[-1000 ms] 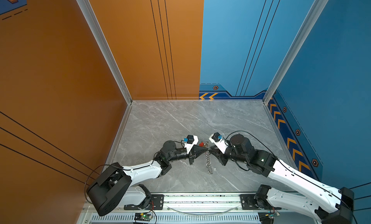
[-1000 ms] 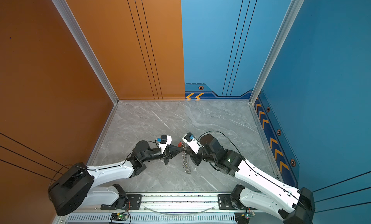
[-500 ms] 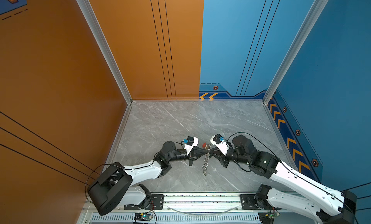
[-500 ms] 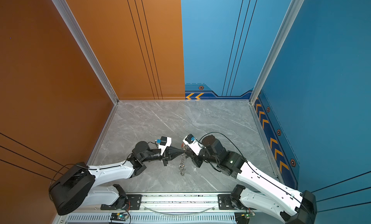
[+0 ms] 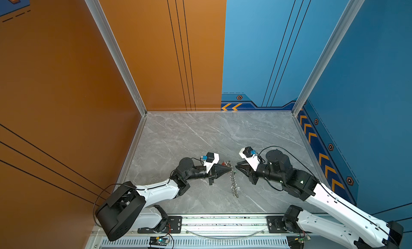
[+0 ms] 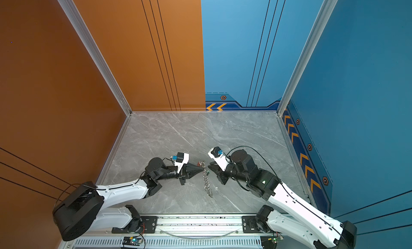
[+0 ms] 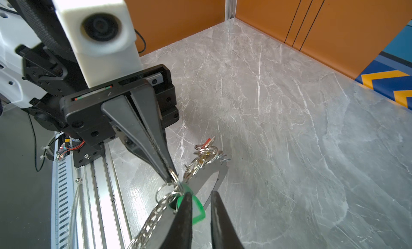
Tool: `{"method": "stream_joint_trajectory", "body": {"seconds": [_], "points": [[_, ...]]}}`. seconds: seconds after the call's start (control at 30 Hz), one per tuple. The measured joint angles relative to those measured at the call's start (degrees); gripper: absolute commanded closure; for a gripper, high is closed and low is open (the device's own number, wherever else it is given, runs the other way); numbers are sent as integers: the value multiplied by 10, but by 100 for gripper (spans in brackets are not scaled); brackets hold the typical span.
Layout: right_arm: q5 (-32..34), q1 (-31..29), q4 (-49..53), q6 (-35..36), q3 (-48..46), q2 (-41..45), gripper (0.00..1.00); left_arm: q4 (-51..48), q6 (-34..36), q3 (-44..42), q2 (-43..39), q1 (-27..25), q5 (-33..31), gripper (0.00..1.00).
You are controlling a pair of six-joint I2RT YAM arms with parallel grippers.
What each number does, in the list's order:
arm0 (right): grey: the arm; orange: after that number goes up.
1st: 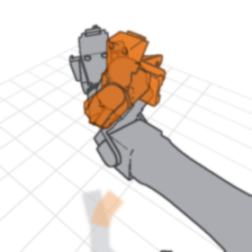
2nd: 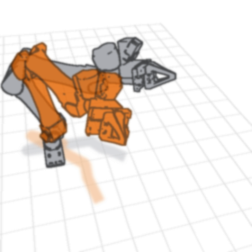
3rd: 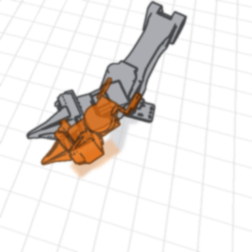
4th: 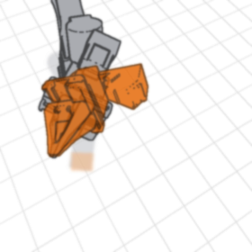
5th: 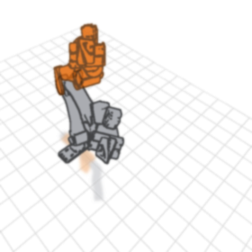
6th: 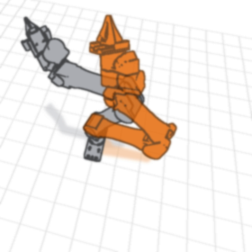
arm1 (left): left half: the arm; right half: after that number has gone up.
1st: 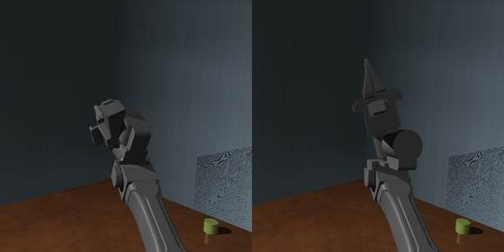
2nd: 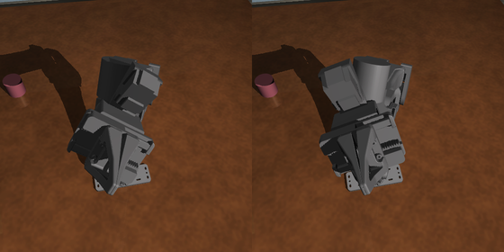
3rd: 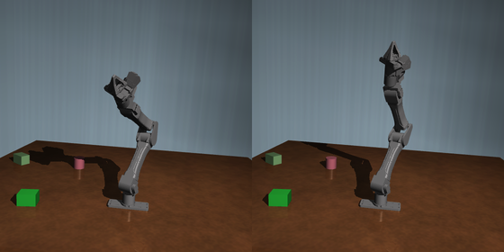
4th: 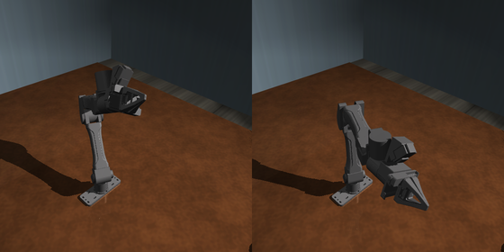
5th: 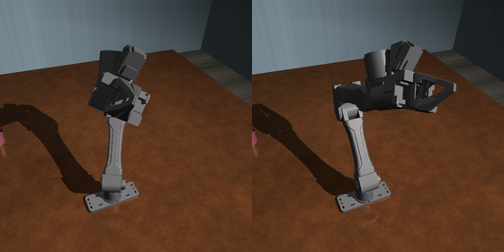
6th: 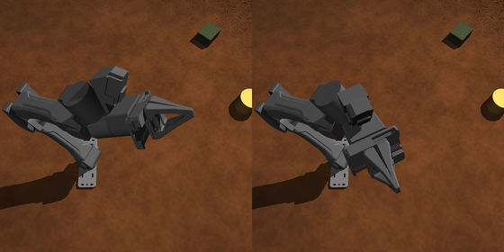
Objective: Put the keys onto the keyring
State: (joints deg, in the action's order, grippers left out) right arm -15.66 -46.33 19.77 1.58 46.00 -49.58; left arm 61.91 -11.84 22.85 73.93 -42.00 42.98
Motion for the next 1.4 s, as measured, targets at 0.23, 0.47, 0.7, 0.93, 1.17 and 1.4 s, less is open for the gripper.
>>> {"method": "stream_joint_trajectory", "body": {"seconds": [0.23, 0.47, 0.7, 0.93, 1.17, 1.4], "points": [[-41, 1, -10, -1, -1, -6, 85, 1, 0, 0, 0, 1, 6, 100], [-50, 1, -10, -2, -2, -22, 87, 0, 0, 0, 0, 1, 8, 100], [-52, 0, -10, -2, -2, -28, 92, -2, -2, 0, 0, 1, 9, 100], [-51, -2, -9, -1, -2, -28, 95, -4, -2, 0, 0, 1, 10, 100], [-29, -15, 0, 3, -2, -29, 94, -4, -2, 0, 8, 3, 16, 100], [-13, -24, 2, 12, -2, -36, 86, -8, -7, 0, 12, 3, 24, 100]]}}
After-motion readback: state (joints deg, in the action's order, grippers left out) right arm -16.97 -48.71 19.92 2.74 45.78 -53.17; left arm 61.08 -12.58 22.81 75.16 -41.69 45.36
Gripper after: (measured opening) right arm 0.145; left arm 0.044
